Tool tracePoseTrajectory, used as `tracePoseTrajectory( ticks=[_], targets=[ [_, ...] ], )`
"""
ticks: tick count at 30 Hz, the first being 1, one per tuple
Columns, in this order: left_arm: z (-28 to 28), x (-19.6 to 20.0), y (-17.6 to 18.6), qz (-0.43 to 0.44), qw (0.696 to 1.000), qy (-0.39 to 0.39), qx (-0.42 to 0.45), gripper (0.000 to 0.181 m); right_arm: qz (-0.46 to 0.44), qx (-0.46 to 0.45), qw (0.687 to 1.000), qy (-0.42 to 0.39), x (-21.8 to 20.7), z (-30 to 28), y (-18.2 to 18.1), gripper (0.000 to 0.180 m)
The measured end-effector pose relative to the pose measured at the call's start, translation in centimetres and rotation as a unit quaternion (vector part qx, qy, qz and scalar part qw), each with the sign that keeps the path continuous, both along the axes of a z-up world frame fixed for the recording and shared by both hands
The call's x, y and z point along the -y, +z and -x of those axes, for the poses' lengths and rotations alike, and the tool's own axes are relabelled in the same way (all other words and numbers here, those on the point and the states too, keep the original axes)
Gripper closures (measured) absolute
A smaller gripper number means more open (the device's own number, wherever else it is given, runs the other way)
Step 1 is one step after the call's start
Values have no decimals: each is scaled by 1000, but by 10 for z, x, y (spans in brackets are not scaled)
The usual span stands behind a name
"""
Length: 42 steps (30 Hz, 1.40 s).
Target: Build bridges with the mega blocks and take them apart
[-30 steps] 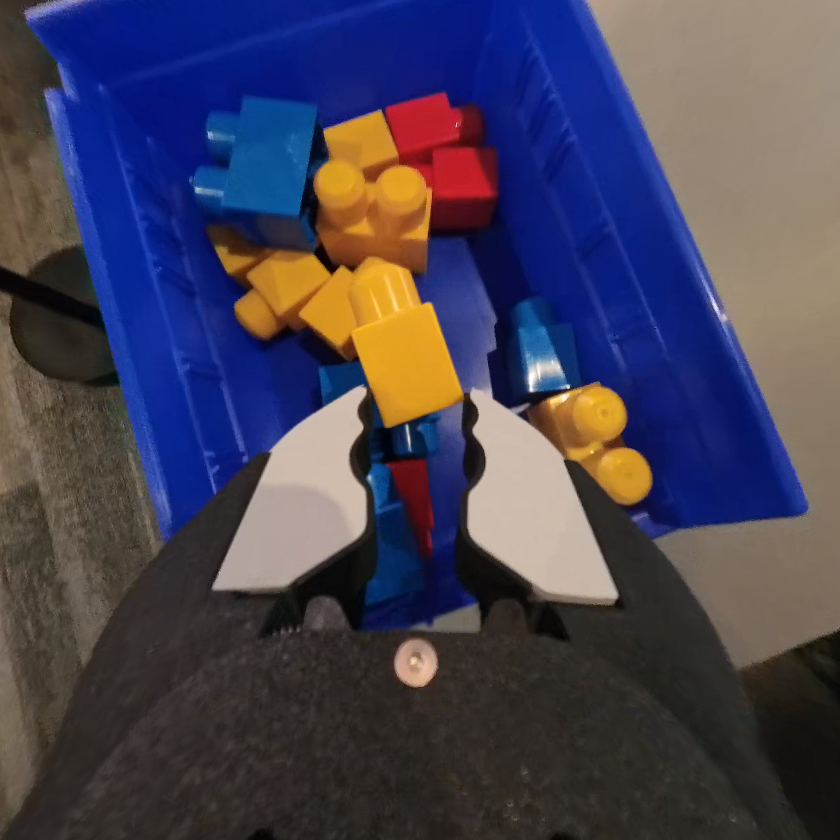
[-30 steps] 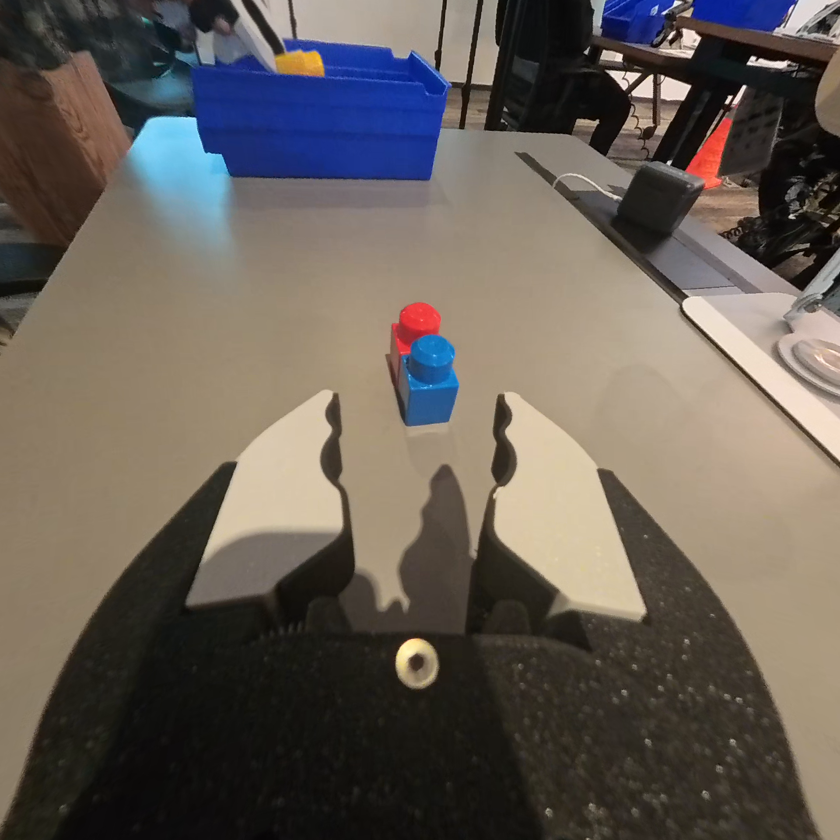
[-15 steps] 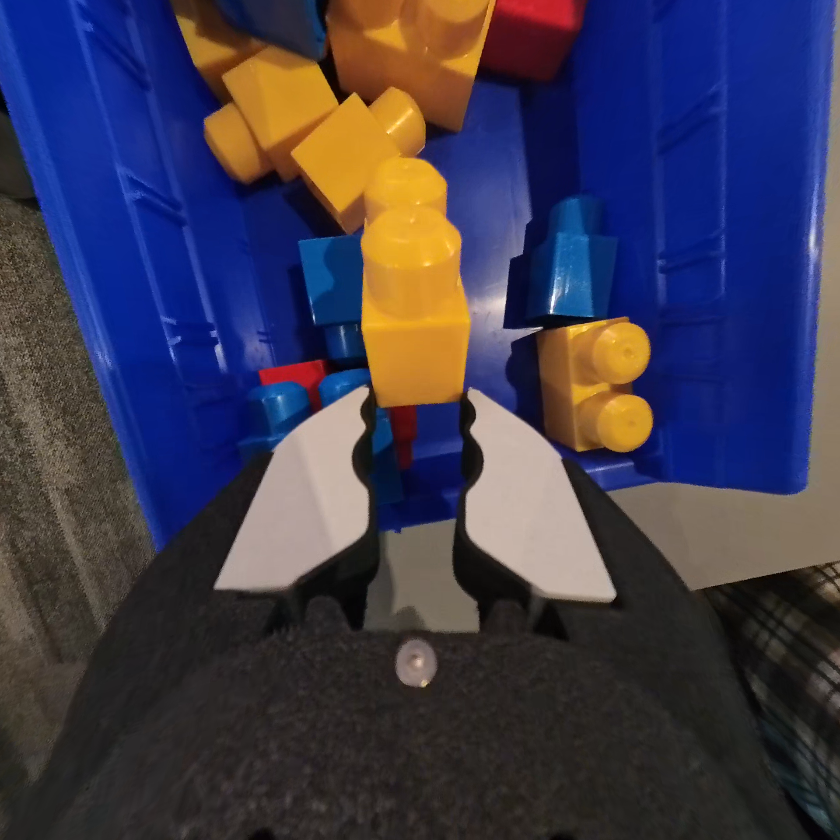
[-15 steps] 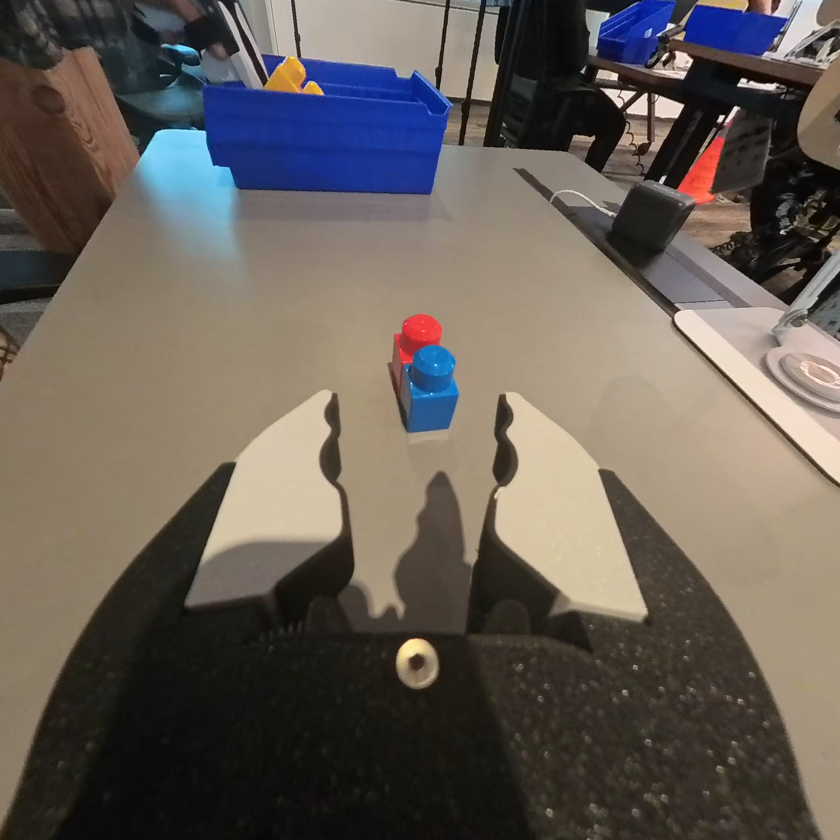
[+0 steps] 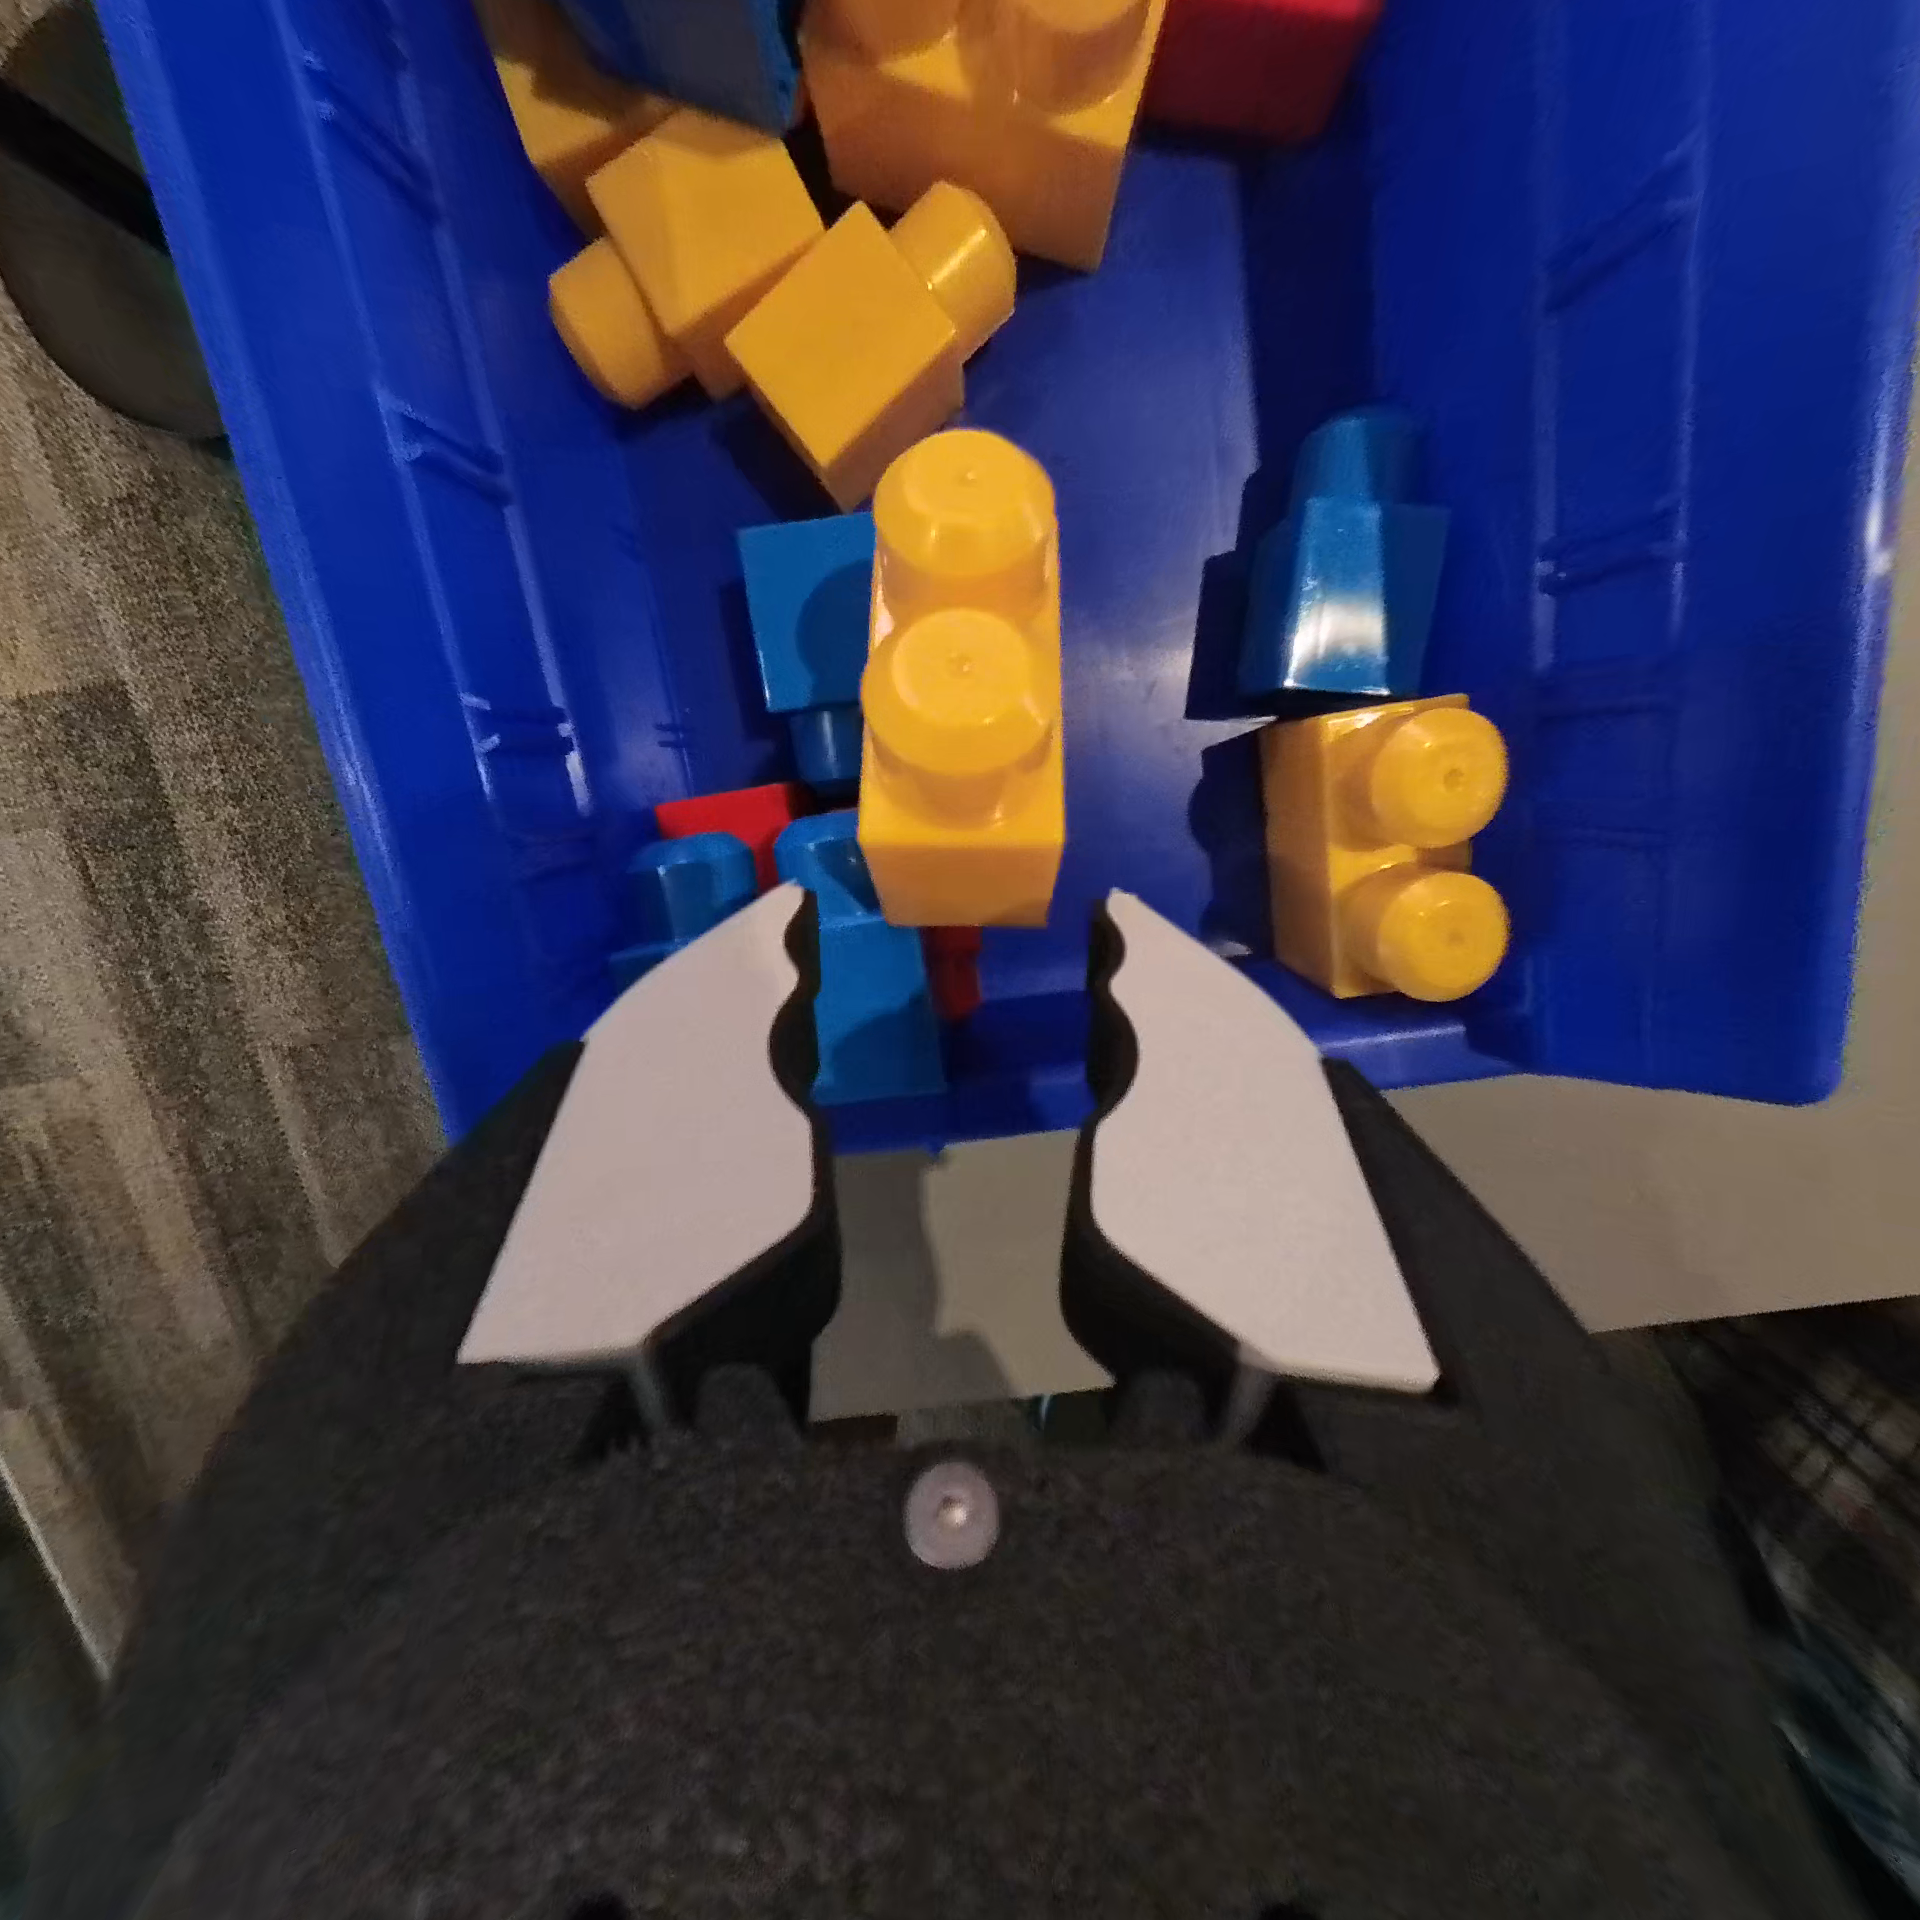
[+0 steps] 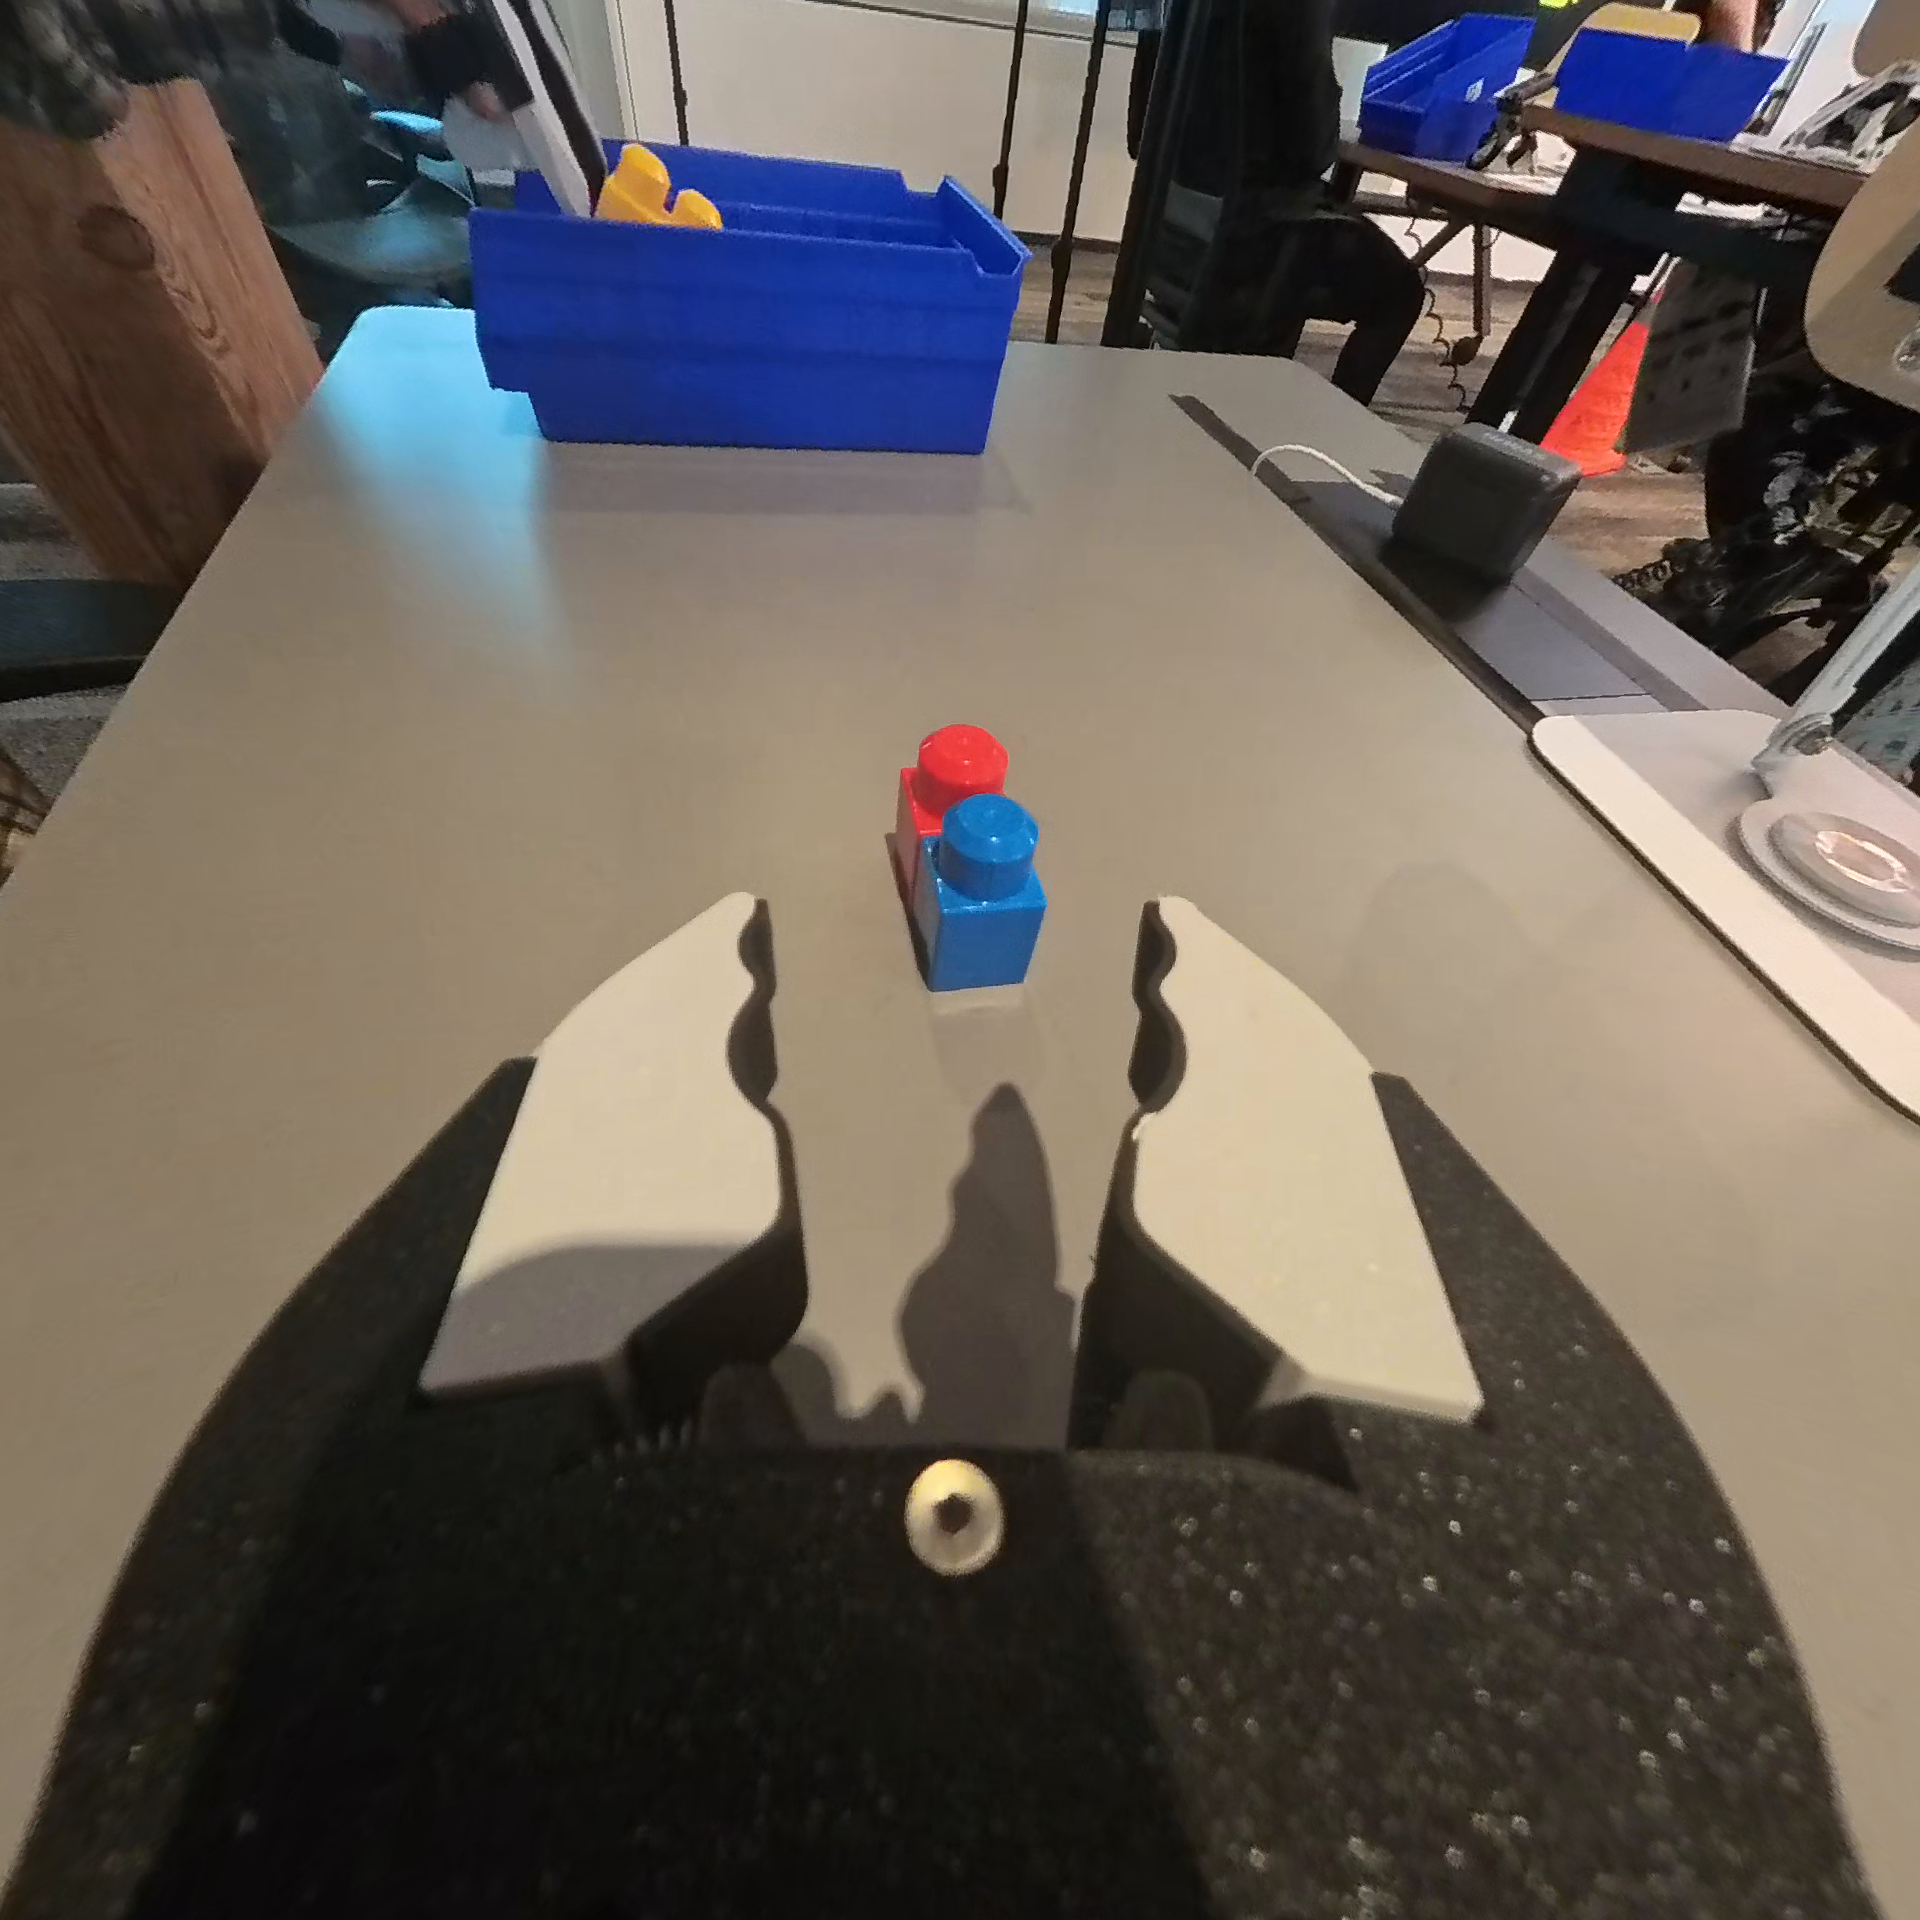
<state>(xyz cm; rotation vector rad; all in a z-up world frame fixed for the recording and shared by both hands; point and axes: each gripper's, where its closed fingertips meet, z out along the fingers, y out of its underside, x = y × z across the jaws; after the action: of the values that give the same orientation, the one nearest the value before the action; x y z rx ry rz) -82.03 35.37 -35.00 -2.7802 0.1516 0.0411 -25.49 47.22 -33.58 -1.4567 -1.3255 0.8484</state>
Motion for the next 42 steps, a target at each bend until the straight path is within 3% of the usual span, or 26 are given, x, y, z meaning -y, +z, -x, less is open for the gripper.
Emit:
tracePoseTrajectory(
  ticks=[9, 18, 28, 42],
  targets=[
    [-8, -13, 21, 13, 999, -26, -30, 115, 1, 3, 1000, 3, 1, 1, -1, 113],
    [-12, -25, 39, 206, 971, -90, -76, 98, 2, 2, 1000, 7, 2, 2, -2, 113],
    [-9, -33, 9, 371, 921, -74, -99, 111, 0, 1, 1000, 8, 2, 1, -1, 113],
    [-3, -23, -18, 392, 911, -82, -95, 143, 0, 2, 1000, 6, 2, 1, -2, 113]
  ],
)
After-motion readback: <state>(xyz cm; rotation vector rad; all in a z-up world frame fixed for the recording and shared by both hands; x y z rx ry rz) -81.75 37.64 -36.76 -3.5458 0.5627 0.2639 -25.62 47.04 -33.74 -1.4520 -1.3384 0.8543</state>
